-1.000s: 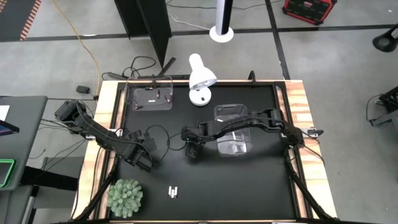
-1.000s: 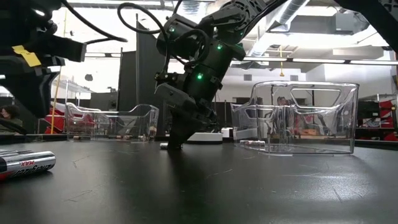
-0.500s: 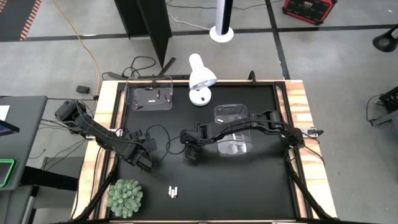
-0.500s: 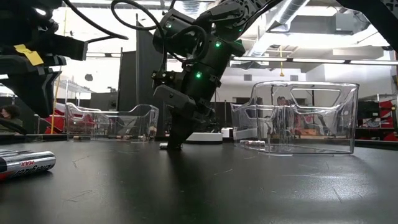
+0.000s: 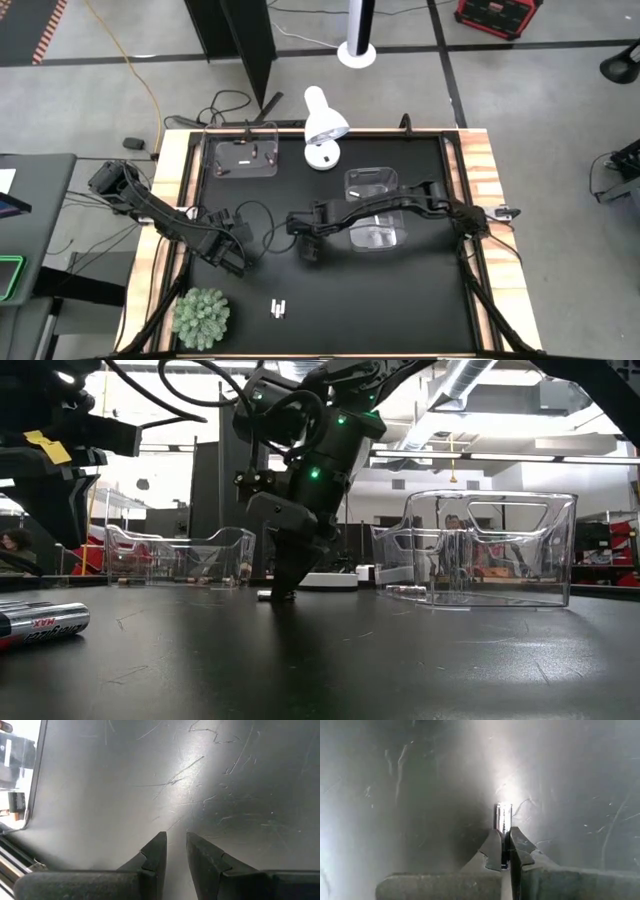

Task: Sort batteries
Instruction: Put the silver battery into the bottom transparent bin

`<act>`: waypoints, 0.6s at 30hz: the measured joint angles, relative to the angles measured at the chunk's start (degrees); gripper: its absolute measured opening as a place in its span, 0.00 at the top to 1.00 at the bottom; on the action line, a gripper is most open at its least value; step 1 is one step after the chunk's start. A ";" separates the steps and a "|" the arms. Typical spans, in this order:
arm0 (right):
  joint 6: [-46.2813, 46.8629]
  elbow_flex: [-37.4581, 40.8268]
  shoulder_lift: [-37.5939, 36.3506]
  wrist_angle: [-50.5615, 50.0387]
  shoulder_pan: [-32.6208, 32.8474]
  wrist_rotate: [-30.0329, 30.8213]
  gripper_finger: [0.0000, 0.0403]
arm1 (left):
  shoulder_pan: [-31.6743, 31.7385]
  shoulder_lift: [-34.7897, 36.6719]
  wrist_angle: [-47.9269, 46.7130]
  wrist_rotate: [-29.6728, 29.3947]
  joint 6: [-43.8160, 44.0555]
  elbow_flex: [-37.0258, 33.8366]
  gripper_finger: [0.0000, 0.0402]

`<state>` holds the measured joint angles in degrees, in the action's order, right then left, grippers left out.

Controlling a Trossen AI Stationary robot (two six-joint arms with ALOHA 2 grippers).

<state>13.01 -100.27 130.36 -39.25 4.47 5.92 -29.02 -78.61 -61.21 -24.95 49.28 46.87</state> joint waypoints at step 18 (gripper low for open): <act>-4.13 -10.23 0.08 -12.16 0.87 3.08 0.97 | 0.00 0.00 2.16 -0.95 -0.66 0.00 0.82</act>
<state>8.87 -110.50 130.44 -51.42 5.34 9.00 -29.02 -78.61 -59.05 -25.90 48.62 46.87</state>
